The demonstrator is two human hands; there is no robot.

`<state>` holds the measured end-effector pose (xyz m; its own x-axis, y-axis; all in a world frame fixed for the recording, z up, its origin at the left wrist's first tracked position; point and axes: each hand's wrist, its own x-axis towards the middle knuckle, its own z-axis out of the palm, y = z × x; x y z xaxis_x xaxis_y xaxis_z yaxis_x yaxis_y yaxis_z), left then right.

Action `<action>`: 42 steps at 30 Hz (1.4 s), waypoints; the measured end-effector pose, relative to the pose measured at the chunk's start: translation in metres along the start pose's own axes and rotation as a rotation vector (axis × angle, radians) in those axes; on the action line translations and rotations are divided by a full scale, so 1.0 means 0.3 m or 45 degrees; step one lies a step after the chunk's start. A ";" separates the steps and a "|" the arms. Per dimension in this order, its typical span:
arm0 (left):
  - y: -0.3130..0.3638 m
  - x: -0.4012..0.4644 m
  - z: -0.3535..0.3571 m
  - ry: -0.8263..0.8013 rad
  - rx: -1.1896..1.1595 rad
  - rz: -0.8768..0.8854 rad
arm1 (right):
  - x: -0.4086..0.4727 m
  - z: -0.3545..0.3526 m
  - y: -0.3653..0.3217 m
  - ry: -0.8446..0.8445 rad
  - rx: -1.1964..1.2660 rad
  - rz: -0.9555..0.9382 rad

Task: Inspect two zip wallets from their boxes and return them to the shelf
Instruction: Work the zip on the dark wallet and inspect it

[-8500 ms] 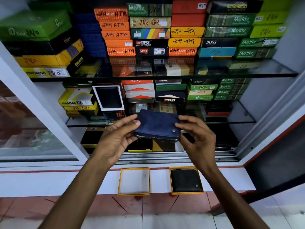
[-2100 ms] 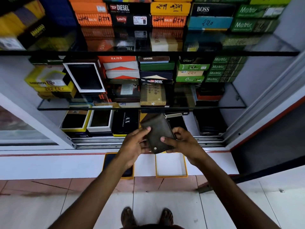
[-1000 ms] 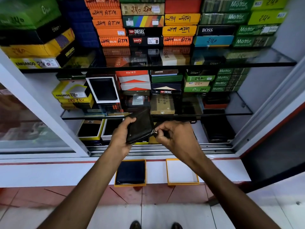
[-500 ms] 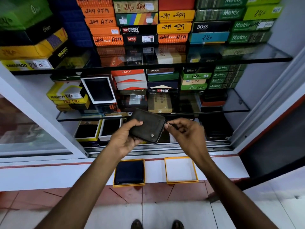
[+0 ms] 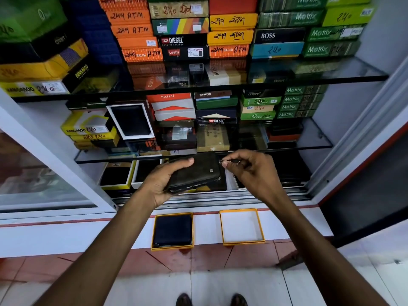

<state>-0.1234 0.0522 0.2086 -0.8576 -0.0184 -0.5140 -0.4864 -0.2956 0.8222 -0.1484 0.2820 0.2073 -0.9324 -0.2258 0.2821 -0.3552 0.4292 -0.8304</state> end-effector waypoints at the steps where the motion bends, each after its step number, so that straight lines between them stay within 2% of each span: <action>1: -0.002 0.006 0.004 0.062 -0.034 0.019 | -0.008 0.007 -0.005 0.044 0.003 -0.008; 4: -0.010 0.031 0.005 0.199 -0.146 0.058 | -0.038 0.042 -0.032 0.135 0.007 -0.049; 9: -0.032 0.057 0.059 0.260 -0.304 0.092 | -0.087 0.097 -0.072 0.278 0.057 -0.076; 14: -0.043 0.083 0.119 0.214 -0.495 0.070 | -0.149 0.193 -0.106 0.163 0.056 -0.170; 21: -0.032 0.075 0.134 0.200 -0.499 0.062 | -0.162 0.219 -0.083 0.158 -0.012 -0.221; 25: -0.020 0.050 0.128 0.063 -0.438 0.011 | -0.160 0.185 -0.095 0.146 0.063 -0.214; 29: -0.012 0.030 0.088 -0.121 -0.465 -0.003 | -0.134 0.138 -0.091 0.351 0.318 -0.092; 33: -0.020 0.026 0.063 -0.221 -0.372 -0.004 | -0.090 0.102 -0.107 0.433 0.542 0.076; 38: -0.024 0.021 0.042 -0.311 -0.311 0.041 | -0.082 0.076 -0.141 0.382 0.729 0.062; 42: -0.016 0.018 0.021 -0.417 -0.228 0.118 | -0.120 0.090 -0.168 0.239 0.726 -0.114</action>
<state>-0.1266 0.0596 0.2034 -0.9185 0.2446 -0.3107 -0.3926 -0.4697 0.7907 -0.0952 0.2447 0.2261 -0.9146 -0.0590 0.3999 -0.3900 -0.1320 -0.9113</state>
